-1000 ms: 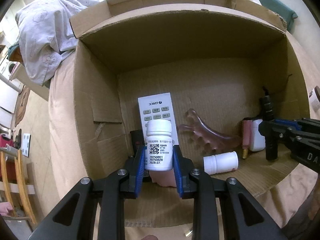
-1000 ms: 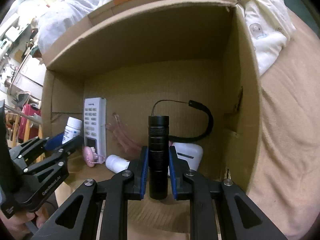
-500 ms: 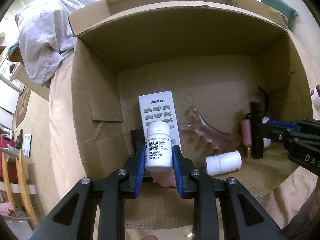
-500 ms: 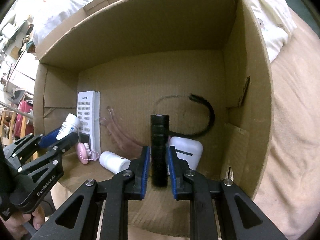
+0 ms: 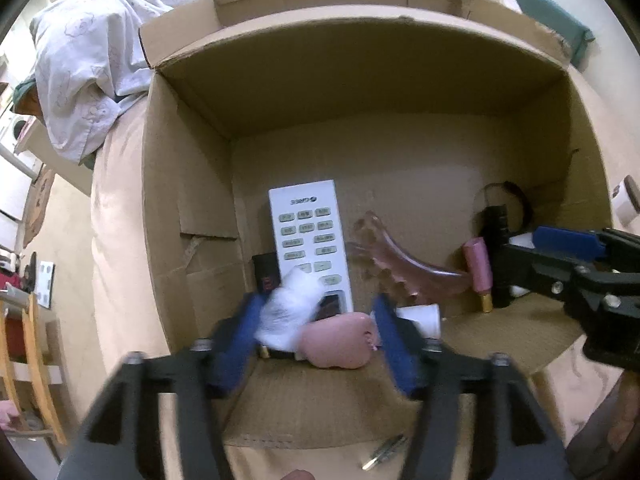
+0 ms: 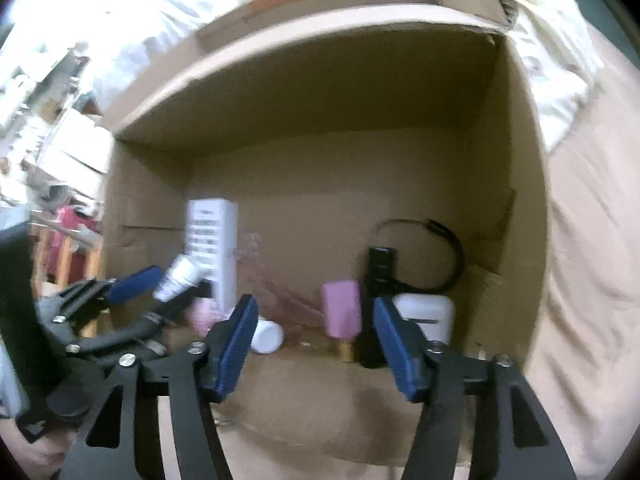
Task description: Organize rigid objects
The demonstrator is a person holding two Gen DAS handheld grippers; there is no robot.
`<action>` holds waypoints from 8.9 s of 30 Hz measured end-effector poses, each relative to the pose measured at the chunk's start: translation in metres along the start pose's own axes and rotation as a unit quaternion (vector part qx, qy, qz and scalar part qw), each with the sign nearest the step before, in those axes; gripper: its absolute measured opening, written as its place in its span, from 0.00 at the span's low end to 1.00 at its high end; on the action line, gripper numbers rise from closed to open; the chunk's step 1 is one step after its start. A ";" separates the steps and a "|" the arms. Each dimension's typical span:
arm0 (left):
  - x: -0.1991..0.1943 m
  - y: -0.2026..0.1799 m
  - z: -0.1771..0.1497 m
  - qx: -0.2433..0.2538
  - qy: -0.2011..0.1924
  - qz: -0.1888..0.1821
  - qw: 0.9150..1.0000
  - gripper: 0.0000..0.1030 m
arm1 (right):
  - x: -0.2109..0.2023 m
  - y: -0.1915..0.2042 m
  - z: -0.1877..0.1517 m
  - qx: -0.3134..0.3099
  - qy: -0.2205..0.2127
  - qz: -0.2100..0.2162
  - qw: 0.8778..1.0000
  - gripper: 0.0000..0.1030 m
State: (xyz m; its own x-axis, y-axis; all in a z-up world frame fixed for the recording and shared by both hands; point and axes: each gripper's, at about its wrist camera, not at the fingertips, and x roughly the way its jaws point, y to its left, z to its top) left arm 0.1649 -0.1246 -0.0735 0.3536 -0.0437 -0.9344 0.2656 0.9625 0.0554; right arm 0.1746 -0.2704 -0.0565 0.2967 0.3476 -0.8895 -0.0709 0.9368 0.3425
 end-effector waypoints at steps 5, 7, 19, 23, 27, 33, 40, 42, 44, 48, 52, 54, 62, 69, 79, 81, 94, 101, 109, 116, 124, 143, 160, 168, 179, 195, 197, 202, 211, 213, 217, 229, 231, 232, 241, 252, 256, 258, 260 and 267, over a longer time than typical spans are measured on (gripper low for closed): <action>-0.006 0.000 -0.001 -0.011 -0.001 -0.011 1.000 0.80 | -0.004 0.004 0.001 -0.009 -0.010 0.005 1.000 0.68; -0.007 -0.001 -0.002 -0.013 0.000 -0.013 1.000 0.80 | -0.002 0.005 0.001 -0.009 -0.009 0.002 1.000 0.68; -0.028 0.002 -0.004 -0.025 -0.016 -0.010 1.000 0.81 | -0.009 0.005 0.000 -0.005 -0.018 -0.001 1.000 0.68; -0.040 0.010 -0.006 -0.041 -0.012 -0.019 0.999 0.81 | -0.019 0.007 -0.004 -0.003 -0.027 0.004 1.000 0.68; -0.052 0.021 -0.015 -0.061 -0.007 -0.024 0.998 0.81 | -0.032 0.012 -0.014 -0.006 -0.032 0.006 0.999 0.68; -0.070 0.030 -0.040 -0.070 -0.009 -0.029 0.997 0.81 | -0.052 0.020 -0.034 -0.014 -0.045 0.015 0.999 0.68; -0.069 0.042 -0.069 -0.083 0.007 -0.020 0.996 0.81 | -0.053 0.028 -0.063 -0.016 -0.035 0.024 0.999 0.68; -0.067 0.046 -0.076 -0.092 0.014 -0.024 0.995 0.81 | -0.052 0.031 -0.071 -0.017 -0.031 0.025 0.999 0.68; -0.066 0.049 -0.079 -0.097 0.017 -0.024 0.995 0.81 | -0.050 0.034 -0.078 -0.019 -0.025 0.027 0.999 0.68; -0.066 0.055 -0.081 -0.102 0.010 -0.012 0.995 0.81 | -0.042 0.035 -0.088 -0.015 -0.009 0.030 0.999 0.68; -0.062 0.065 -0.084 -0.124 0.012 -0.009 0.992 0.81 | -0.027 0.025 -0.088 0.014 0.013 0.046 0.999 0.68; -0.059 0.069 -0.085 -0.135 0.020 -0.010 0.991 0.81 | -0.017 0.022 -0.088 0.028 0.024 0.050 0.998 0.68; -0.045 0.076 -0.090 -0.157 0.047 -0.015 0.986 0.81 | 0.032 0.030 -0.088 0.027 0.074 0.012 0.997 0.68; -0.044 0.066 -0.090 -0.138 0.055 -0.026 0.989 0.81 | 0.068 0.050 -0.079 -0.042 0.085 -0.053 0.994 0.68; -0.033 0.059 -0.091 -0.120 0.069 -0.011 0.990 0.81 | 0.089 0.068 -0.078 -0.096 0.076 -0.104 0.987 0.68; -0.032 0.059 -0.091 -0.122 0.069 -0.009 0.990 0.81 | 0.089 0.071 -0.080 -0.089 0.072 -0.112 0.987 0.69; -0.022 0.059 -0.092 -0.120 0.078 0.012 0.990 0.81 | 0.104 0.087 -0.069 -0.072 0.049 -0.119 0.989 0.60; -0.020 0.054 -0.088 -0.111 0.078 0.004 0.991 0.81 | 0.090 0.085 -0.078 -0.059 0.073 -0.094 0.991 0.59; 0.000 -0.001 -0.092 0.009 0.105 -0.015 0.994 0.81 | 0.043 0.079 -0.091 -0.074 0.095 -0.064 0.991 0.59; 0.027 -0.045 -0.098 0.104 0.124 -0.016 0.987 0.81 | 0.028 0.032 -0.099 0.001 0.076 -0.033 0.997 0.59; 0.036 -0.037 -0.092 0.080 0.117 -0.034 0.989 0.31 | 0.017 0.031 -0.101 -0.006 0.062 -0.034 0.997 0.59; 0.004 0.051 -0.077 -0.021 0.077 0.029 0.996 0.09 | 0.003 0.022 -0.100 -0.022 0.057 -0.034 0.998 0.59; -0.077 0.048 -0.064 -0.032 0.003 -0.011 0.999 0.09 | -0.060 0.035 -0.095 -0.042 -0.008 -0.005 0.999 0.59; -0.105 0.034 -0.025 -0.017 -0.038 -0.003 0.999 0.09 | -0.075 0.041 -0.056 -0.047 -0.042 0.004 0.998 0.59; -0.069 0.005 0.019 0.018 -0.028 0.000 0.999 0.09 | -0.051 0.037 -0.007 -0.053 -0.044 -0.007 0.998 0.59; -0.003 -0.008 0.020 0.044 0.002 0.025 0.999 0.09 | 0.005 0.025 -0.004 -0.039 0.001 -0.012 0.999 0.59; -0.002 -0.010 0.020 0.049 -0.002 0.028 0.998 0.09 | 0.008 0.024 -0.004 -0.038 0.005 -0.014 0.999 0.59; 0.000 -0.015 0.017 0.052 -0.006 0.028 0.998 0.09 | 0.012 0.019 -0.002 -0.027 0.010 -0.017 0.999 0.59; -0.001 -0.013 0.014 0.052 0.001 0.030 0.998 0.10 | 0.019 0.014 -0.003 -0.014 0.022 -0.018 1.000 0.59; -0.002 -0.013 0.014 0.049 0.008 0.036 0.998 0.23 | 0.019 0.014 -0.003 -0.008 0.025 -0.012 1.000 0.60; -0.012 -0.013 0.014 0.042 0.003 0.034 0.999 0.67 | 0.015 0.011 -0.001 0.001 0.019 -0.008 1.000 0.68; -0.056 0.002 0.007 0.009 -0.002 0.026 1.000 0.83 | -0.026 0.014 0.000 0.012 -0.057 0.026 0.998 1.00; -0.064 0.007 0.006 0.003 -0.010 0.029 1.000 0.83 | -0.035 0.015 -0.001 0.016 -0.069 0.031 0.997 1.00; -0.068 0.011 0.008 -0.002 -0.015 0.031 0.999 0.83 | -0.041 0.016 -0.003 0.016 -0.077 0.029 0.996 1.00; -0.106 0.044 -0.017 -0.048 -0.048 0.033 0.997 0.83 | -0.079 0.032 -0.026 0.006 -0.108 0.021 0.994 1.00; -0.133 0.060 -0.072 -0.088 -0.074 -0.001 0.993 0.83 | -0.128 0.046 -0.086 -0.023 -0.191 0.026 0.981 1.00; -0.130 0.060 -0.086 -0.092 -0.087 0.003 0.992 0.83 | -0.128 0.051 -0.103 -0.035 -0.197 0.015 0.980 1.00; -0.127 0.059 -0.090 -0.090 -0.089 0.007 0.992 0.83 | -0.121 0.050 -0.107 -0.032 -0.189 0.002 0.982 1.00; -0.124 0.060 -0.093 -0.093 -0.089 0.007 0.992 0.83 | -0.112 0.051 -0.111 -0.040 -0.178 -0.019 0.983 1.00; -0.119 0.057 -0.093 -0.090 -0.100 0.011 0.991 0.83 | -0.099 0.050 -0.108 -0.041 -0.168 -0.043 0.984 1.00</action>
State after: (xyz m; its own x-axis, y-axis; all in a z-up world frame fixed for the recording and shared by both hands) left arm 0.0541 -0.0394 0.0082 0.5328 -0.0568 -0.8443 0.0970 0.9953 -0.0057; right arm 0.0393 -0.2537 0.0159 0.6016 0.2483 -0.7592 -0.1047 0.9668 0.2332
